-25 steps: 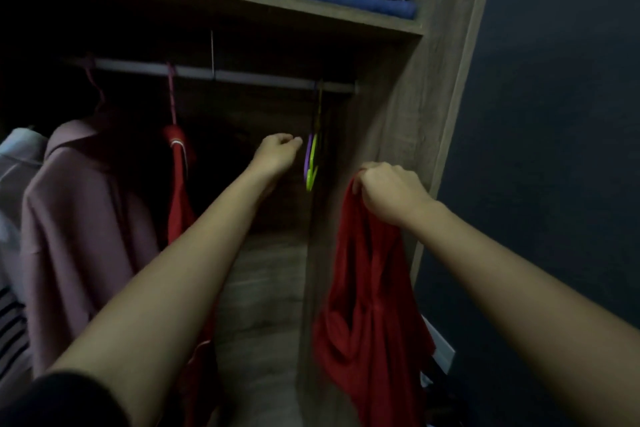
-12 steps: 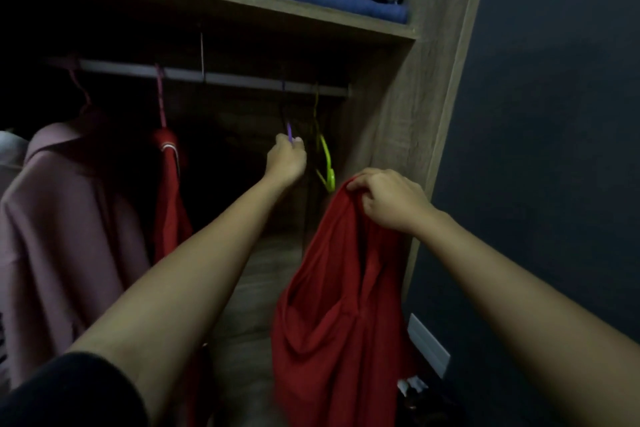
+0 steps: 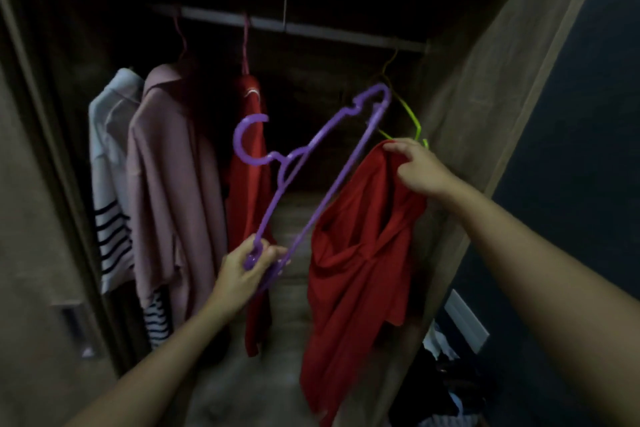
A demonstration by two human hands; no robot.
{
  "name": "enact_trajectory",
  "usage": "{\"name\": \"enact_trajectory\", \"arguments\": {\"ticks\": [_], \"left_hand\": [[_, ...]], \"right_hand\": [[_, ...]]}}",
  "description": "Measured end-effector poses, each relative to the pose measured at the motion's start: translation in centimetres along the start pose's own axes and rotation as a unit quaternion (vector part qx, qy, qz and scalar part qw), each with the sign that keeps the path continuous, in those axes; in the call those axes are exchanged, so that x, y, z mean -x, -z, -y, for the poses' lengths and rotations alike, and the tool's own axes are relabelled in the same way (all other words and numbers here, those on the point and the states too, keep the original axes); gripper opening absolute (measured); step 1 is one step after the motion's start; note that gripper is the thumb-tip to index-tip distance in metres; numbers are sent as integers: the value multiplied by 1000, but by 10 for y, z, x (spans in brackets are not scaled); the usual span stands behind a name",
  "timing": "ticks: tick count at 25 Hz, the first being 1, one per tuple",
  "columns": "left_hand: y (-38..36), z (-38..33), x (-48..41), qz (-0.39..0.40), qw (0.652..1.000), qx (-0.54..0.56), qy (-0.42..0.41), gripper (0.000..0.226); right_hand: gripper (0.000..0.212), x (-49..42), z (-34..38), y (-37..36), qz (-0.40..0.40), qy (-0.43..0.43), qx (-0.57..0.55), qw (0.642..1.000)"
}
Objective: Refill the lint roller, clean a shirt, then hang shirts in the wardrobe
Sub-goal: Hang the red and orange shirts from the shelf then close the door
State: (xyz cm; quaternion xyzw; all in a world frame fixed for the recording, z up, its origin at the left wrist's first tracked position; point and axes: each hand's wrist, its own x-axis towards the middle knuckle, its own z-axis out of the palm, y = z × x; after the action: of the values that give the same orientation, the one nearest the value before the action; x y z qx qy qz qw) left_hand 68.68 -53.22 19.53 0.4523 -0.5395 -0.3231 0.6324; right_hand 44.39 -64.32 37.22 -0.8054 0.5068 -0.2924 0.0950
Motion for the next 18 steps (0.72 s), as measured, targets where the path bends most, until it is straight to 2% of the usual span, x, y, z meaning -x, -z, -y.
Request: {"name": "enact_trajectory", "arguments": {"ticks": [4,6,8,10,11,12,14,16,18], "left_hand": [[53,9,18,30,990,-117,-71,43],[71,11,22,64,963,-244,-100,50],[72,5,14,99,940,-307,-110,58],[62,-15,-3,97,936,-311,-130,73],[58,-27,-12,91,938,-303,-139,74],[57,-38,-19,84,943,-289,-143,70],[56,-55,-27,73,947,-273,-153,59],[56,-65,-25,-2,922,-316,-224,50],[53,-69,-13,-164,855,-358,-339,27]], "right_hand": [[55,-7,10,1,-87,-65,-146,983],[58,-5,14,4,-91,-52,-143,984],[62,2,33,-1,-28,35,-92,995],[73,8,53,-14,57,144,-26,988],[71,12,58,-20,77,186,19,979],[63,16,62,-23,57,232,82,968],[36,23,60,-23,-72,311,209,924],[33,28,50,-22,-184,350,256,882],[39,31,49,-27,-207,333,234,890]]}}
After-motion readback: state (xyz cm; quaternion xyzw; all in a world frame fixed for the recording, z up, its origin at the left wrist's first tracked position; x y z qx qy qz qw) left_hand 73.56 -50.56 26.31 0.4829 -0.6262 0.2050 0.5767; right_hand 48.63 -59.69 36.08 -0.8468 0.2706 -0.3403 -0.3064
